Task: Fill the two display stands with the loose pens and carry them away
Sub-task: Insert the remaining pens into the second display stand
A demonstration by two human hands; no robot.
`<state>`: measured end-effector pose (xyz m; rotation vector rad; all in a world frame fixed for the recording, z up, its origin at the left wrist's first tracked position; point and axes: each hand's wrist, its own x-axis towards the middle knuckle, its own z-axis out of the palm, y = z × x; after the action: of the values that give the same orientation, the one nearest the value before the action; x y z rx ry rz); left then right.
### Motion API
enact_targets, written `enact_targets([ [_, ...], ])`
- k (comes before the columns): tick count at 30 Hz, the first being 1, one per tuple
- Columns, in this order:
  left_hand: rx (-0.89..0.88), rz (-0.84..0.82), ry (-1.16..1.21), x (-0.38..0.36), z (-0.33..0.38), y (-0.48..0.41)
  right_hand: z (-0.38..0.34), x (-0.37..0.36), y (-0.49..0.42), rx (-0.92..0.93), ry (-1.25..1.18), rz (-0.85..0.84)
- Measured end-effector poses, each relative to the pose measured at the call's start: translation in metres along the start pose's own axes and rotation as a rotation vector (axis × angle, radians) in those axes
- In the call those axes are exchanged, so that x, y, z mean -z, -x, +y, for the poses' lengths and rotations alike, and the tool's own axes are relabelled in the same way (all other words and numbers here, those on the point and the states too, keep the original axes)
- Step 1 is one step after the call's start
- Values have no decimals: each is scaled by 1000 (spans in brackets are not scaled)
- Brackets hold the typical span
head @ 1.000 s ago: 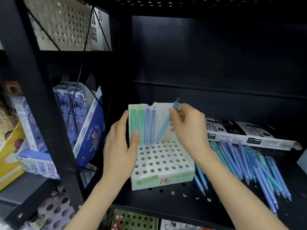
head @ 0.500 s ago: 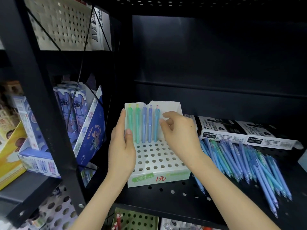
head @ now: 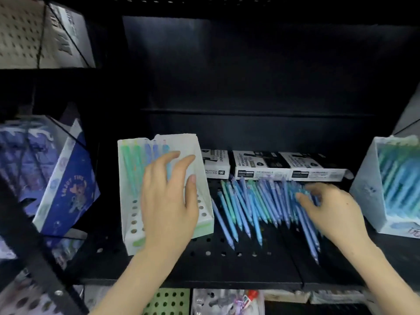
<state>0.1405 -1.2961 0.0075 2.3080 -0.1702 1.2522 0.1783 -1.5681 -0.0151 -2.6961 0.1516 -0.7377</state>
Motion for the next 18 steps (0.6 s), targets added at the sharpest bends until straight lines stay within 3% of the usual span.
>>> enact_targets([
  [5,-67,-220,222,-36,43,-1,37,-7,-3,-37,14,-27],
  [8,-36,-440,222,-60,60,-3,44,-14,1,-88,3,121],
  [11,-6,-646,30,-86,65,-7,40,-13,4,-81,-47,299],
  [14,40,-841,-97,-106,68,-9,34,-16,8,72,16,201],
  [18,151,-902,-21,-117,77,-10,31,-17,8,109,3,4],
])
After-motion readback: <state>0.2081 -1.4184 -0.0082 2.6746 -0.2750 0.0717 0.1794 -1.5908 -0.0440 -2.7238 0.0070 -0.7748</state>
